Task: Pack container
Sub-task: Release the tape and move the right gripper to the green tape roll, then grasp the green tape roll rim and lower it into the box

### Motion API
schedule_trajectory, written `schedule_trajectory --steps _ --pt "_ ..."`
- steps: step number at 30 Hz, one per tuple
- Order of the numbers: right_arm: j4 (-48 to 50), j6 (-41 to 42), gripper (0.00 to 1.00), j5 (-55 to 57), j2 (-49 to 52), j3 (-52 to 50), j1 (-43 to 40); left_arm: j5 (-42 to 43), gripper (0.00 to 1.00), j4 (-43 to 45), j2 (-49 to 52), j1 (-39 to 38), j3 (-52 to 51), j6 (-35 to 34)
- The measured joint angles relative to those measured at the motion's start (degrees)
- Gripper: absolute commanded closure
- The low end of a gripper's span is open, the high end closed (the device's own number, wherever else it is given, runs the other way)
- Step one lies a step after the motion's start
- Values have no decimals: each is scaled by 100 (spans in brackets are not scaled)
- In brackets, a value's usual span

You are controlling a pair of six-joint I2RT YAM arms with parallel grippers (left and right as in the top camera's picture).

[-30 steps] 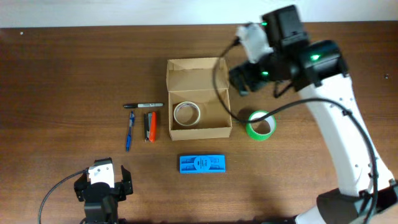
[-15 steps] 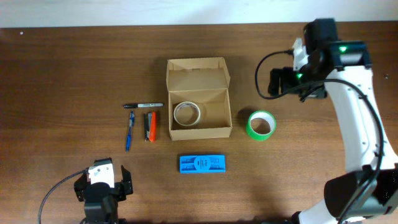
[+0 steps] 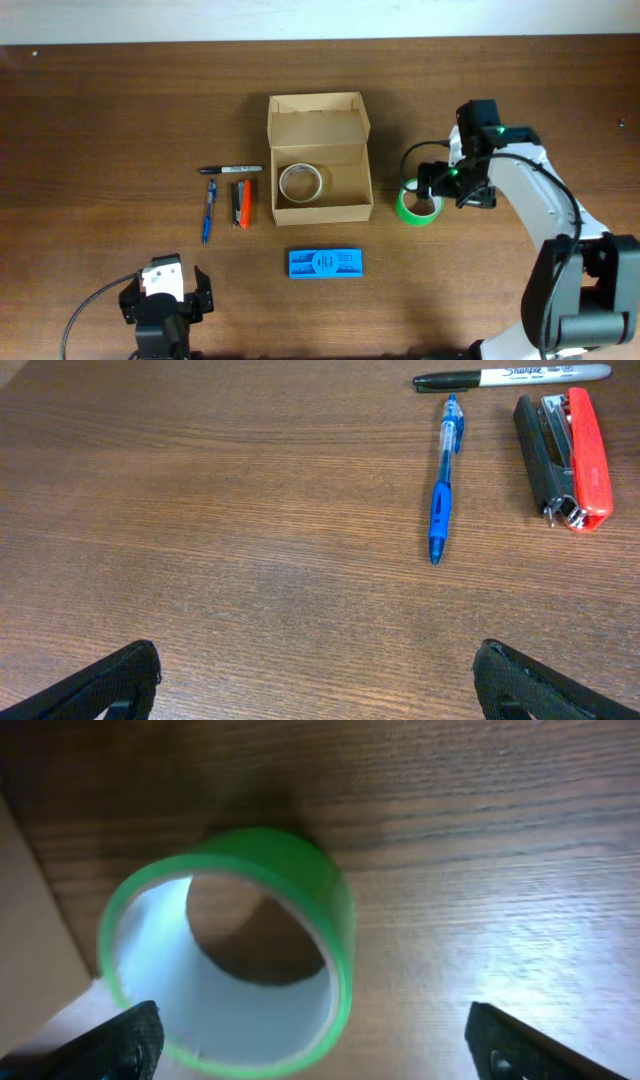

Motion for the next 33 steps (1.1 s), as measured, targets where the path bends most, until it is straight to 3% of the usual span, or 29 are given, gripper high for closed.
schedule_trajectory --steps 12,15,22,33 --pt "872 573 27 9 2 -640 0 0 0 0 -2 0 0 -2" --pt "925 623 42 13 68 -660 0 0 0 0 -2 0 0 0" --pt "1034 684 96 61 240 -723 0 0 0 0 0 0 0 0" --pt "909 420 96 52 234 -520 0 -2 0 0 -2 0 0 0"
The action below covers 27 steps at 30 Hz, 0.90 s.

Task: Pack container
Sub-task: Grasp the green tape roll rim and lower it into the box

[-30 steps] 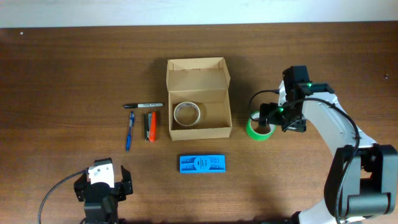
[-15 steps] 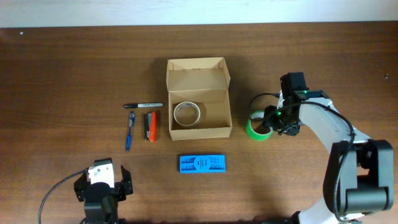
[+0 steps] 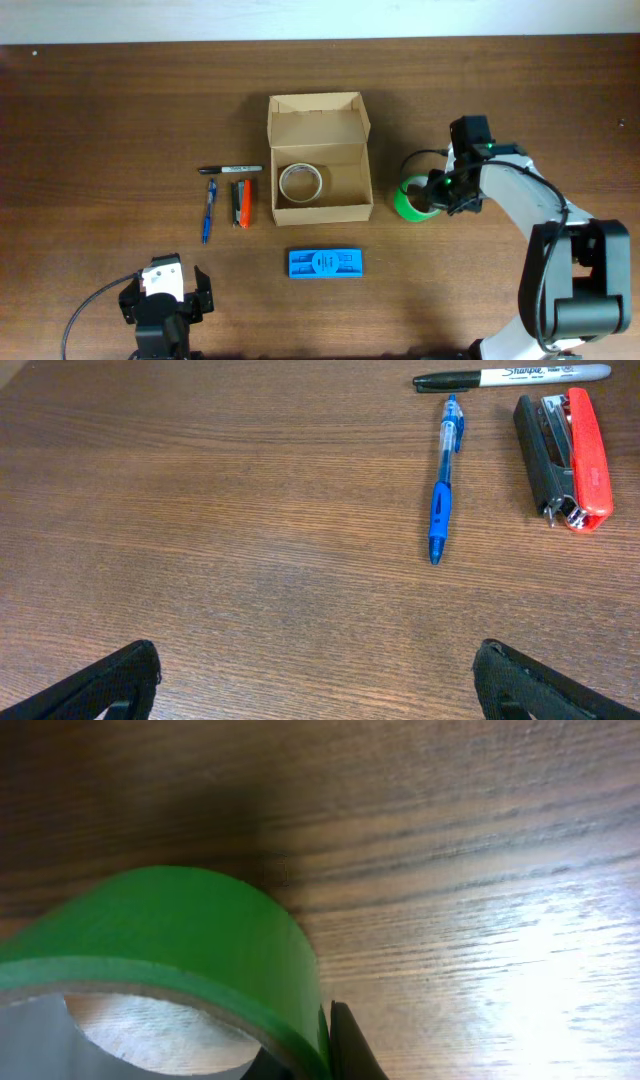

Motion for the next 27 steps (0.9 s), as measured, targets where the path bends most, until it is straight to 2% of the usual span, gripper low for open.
schedule_trajectory --steps 7,13,21,27 --pt "-177 -1709 97 -212 -660 1349 317 2 1 0 0 0 0 0" --pt "7 -2616 96 -557 -1086 2553 931 0 0 0 0 0 0 0" --pt "26 -4870 96 -1322 -1016 2691 1246 2 0 0 0 0 0 0" --pt "201 -5665 97 -1427 -669 2691 1320 2 0 0 0 0 0 0"
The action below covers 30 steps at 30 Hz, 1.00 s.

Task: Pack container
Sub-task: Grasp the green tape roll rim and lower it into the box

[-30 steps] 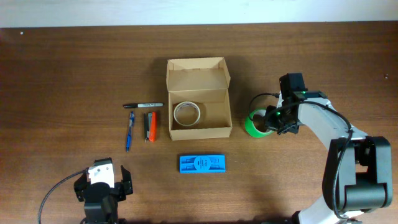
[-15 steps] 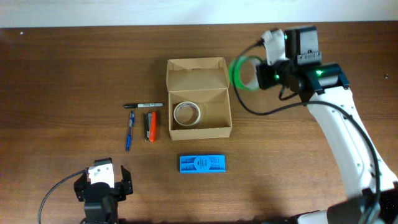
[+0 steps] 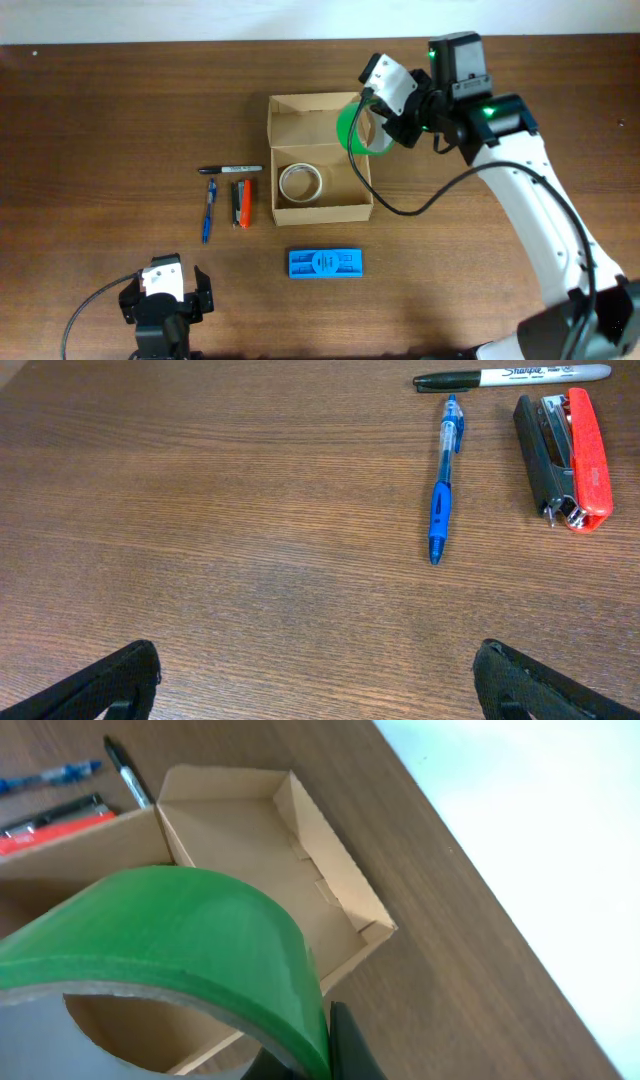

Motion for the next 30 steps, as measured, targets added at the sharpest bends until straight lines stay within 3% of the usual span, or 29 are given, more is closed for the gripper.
schedule_trajectory --steps 14,30 --pt "-404 -501 97 793 822 413 892 0 0 0 0 0 0 0" --pt "-706 -608 96 1034 1558 487 955 0 0 0 0 0 0 0"
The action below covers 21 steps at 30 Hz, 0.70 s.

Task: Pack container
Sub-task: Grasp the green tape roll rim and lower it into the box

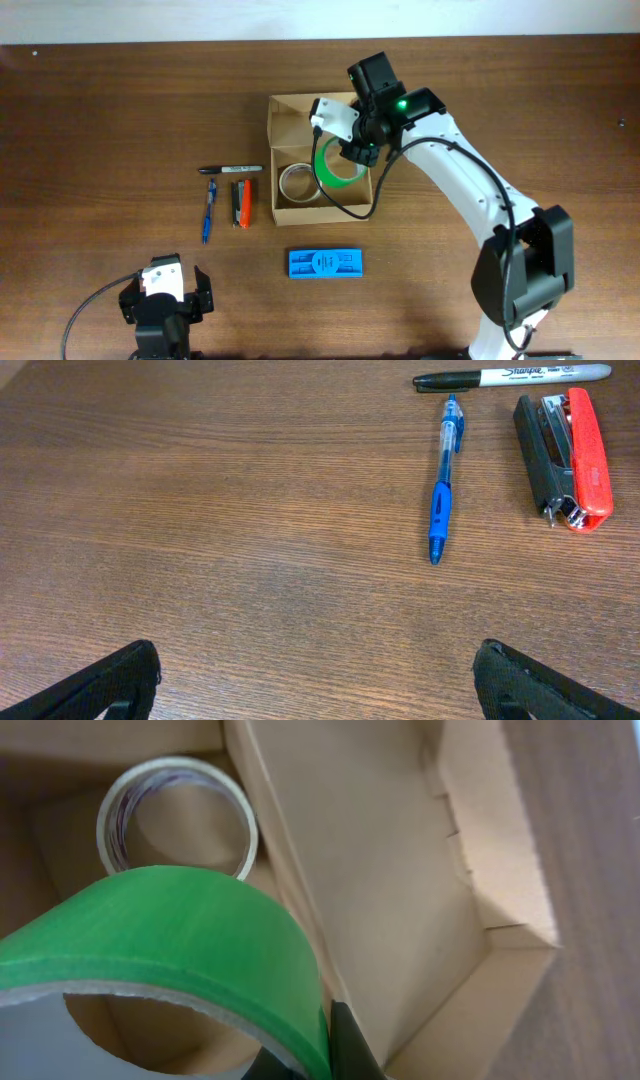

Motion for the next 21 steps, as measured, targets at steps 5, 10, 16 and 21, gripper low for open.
schedule_trajectory --steps 5,10,16,21 --pt "-129 -68 96 149 55 0 170 0 1 0 2 0 0 0" --pt "-164 -136 97 378 146 0 428 0 1 0 0 0 0 0" --pt "-181 -210 96 638 339 0 514 -2 0 0 0 0 0 0" --pt "-184 -232 96 807 365 0 511 0 1 0 2 0 0 0"
